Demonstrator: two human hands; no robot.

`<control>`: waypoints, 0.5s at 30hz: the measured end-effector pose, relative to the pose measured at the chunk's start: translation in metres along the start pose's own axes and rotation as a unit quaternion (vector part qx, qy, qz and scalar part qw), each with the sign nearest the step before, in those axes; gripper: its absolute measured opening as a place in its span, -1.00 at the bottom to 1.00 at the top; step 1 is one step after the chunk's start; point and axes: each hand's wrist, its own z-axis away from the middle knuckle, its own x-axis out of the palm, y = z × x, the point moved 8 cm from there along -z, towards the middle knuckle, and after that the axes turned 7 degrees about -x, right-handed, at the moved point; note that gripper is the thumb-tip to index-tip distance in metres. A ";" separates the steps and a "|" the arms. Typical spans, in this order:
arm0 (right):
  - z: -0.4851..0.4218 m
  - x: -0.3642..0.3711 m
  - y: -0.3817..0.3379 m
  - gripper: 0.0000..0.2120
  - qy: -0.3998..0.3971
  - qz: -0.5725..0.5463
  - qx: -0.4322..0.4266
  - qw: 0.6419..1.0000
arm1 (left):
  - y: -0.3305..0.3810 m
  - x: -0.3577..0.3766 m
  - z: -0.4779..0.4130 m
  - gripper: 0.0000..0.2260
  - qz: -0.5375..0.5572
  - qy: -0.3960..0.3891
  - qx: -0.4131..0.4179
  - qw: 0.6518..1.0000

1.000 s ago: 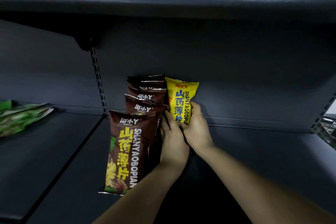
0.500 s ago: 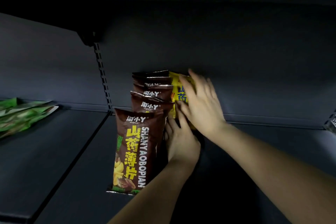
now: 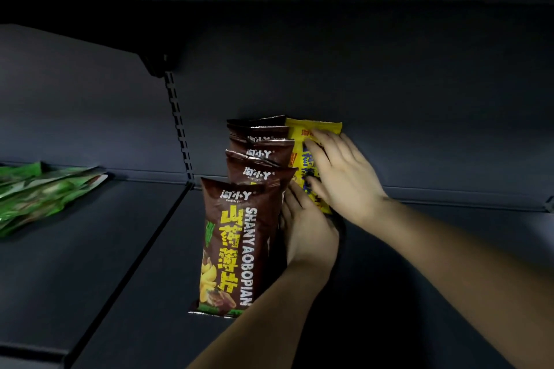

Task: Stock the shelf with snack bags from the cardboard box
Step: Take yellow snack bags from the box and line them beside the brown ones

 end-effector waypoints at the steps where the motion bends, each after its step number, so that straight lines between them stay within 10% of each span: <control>1: 0.007 -0.006 -0.002 -0.54 0.018 -0.033 0.009 0.999 | 0.003 -0.002 0.001 -0.33 0.014 0.002 0.014 1.000; 7: 0.043 -0.015 -0.005 -0.81 0.024 -0.366 0.162 0.916 | 0.023 -0.051 0.042 -0.45 0.125 0.027 0.139 0.982; 15: 0.047 -0.023 -0.036 -0.75 0.006 -0.509 0.221 0.832 | 0.017 -0.183 0.090 -0.63 0.200 0.096 0.303 0.927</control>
